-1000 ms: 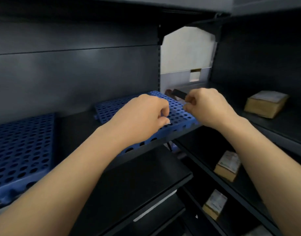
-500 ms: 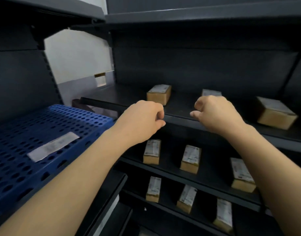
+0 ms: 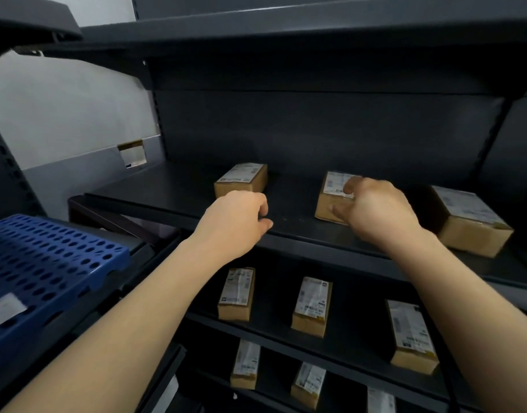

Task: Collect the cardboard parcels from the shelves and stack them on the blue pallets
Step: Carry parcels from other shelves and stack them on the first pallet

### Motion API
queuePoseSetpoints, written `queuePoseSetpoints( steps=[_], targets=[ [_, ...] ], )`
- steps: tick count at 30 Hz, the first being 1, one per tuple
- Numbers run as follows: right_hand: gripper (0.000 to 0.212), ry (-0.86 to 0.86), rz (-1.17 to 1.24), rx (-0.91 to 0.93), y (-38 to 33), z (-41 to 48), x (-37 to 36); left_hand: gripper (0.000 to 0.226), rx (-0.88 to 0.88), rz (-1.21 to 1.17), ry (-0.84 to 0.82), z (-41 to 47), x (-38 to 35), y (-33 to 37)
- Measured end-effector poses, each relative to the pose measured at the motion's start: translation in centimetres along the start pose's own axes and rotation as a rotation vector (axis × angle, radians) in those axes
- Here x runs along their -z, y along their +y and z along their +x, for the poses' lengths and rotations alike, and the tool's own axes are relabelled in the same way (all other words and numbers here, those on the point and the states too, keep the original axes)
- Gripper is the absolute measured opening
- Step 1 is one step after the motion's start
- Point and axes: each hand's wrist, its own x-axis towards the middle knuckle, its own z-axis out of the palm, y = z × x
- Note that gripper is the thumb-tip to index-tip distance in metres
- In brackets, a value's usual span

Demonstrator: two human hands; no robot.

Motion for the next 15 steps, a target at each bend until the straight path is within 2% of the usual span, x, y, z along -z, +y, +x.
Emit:
queuePoseSetpoints(
  steps=[4,7,11,15],
  targets=[
    [0.05,-0.051,-0.002,-0.067,-0.4,1.9,-0.9,0.02,0.02,0.014,-0.014,2.3,-1.0,-1.0],
    [0.059,-0.008,-0.068,-0.068,-0.3,3.1,-1.7,0.026,0.018,0.09,0.063,4.6,-1.5,-2.4],
    [0.069,-0.017,-0.127,-0.117,-0.5,4.4,-2.7,0.047,0.097,0.214,0.039,8.2,-2.0,-4.1],
    [0.077,-0.061,-0.154,-0.169,-1.4,5.9,-3.7,0.062,0.061,0.255,0.053,10.7,-3.4,-5.4]
  ],
)
